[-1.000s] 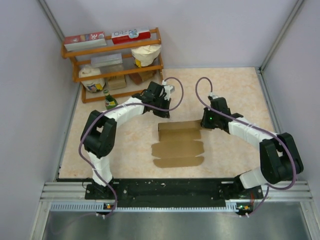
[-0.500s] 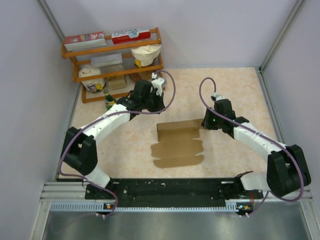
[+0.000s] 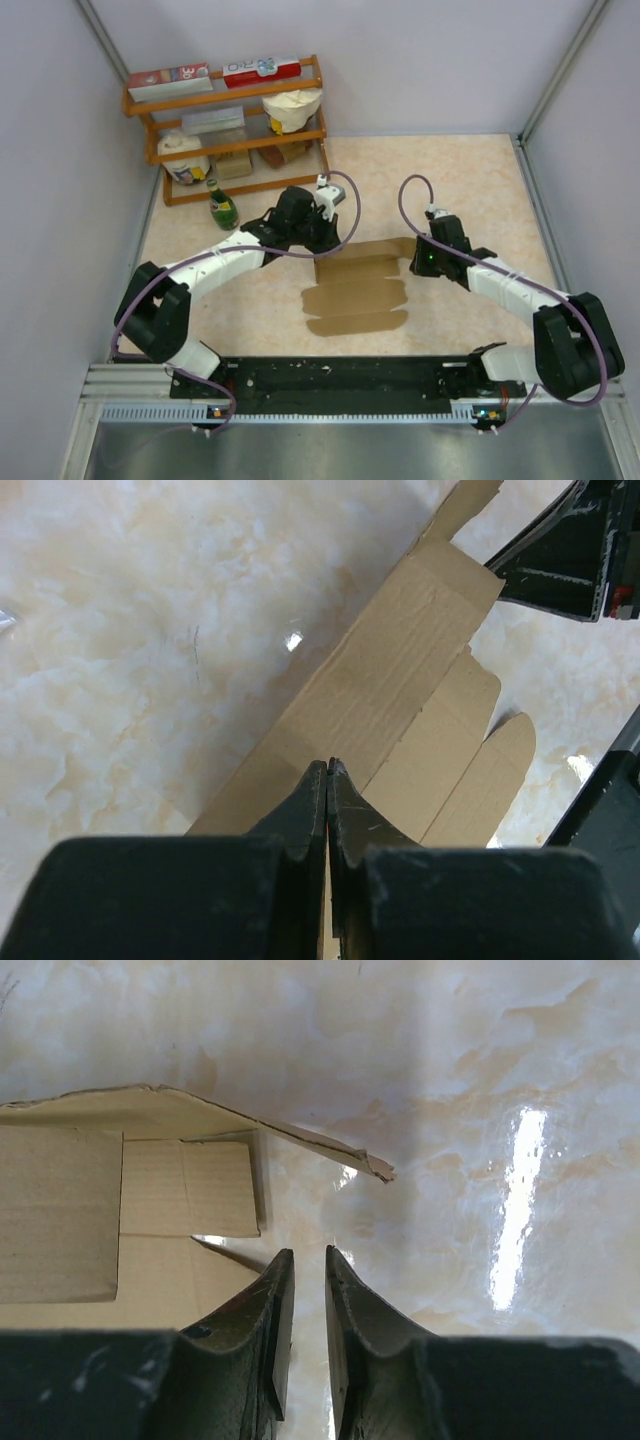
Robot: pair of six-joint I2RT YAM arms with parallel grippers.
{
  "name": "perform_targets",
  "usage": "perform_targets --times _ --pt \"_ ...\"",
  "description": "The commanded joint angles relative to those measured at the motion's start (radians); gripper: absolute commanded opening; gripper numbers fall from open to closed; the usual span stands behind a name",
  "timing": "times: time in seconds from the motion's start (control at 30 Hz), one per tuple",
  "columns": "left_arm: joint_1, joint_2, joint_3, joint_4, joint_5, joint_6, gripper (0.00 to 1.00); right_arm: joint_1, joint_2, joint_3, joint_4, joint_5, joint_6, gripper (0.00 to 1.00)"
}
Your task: Fold the paper box
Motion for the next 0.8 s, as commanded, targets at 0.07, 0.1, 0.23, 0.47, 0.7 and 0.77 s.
perform_targets --times 0.07,0.1,0.23,0.47,0.7,0.77 --pt "0.001 -0.02 0.001 0.082 -0.003 -0.007 0.0 -0.01 0.059 -0.001 0.096 -0.003 -0.013 0.13" --pt "0.001 -0.023 -0.001 0.081 -0.008 -0.006 0.0 -0.01 0.073 -0.001 0.108 -0.013 -0.015 0.09" --pt "0.001 -0.023 -0.009 0.081 -0.014 -0.004 0.0 -0.009 0.113 -0.003 0.135 -0.039 -0.003 0.05" --pt "0.001 -0.026 -0.018 0.076 -0.014 -0.003 0.0 -0.007 0.15 0.004 0.149 -0.021 -0.001 0.04" --pt "0.001 -0.053 -0.025 0.052 -0.052 -0.009 0.0 -0.003 0.151 0.004 0.149 -0.001 -0.004 0.04" --pt "-0.001 -0.061 -0.028 0.048 -0.069 -0.012 0.0 -0.001 0.151 0.0 0.152 0.0 -0.003 0.04"
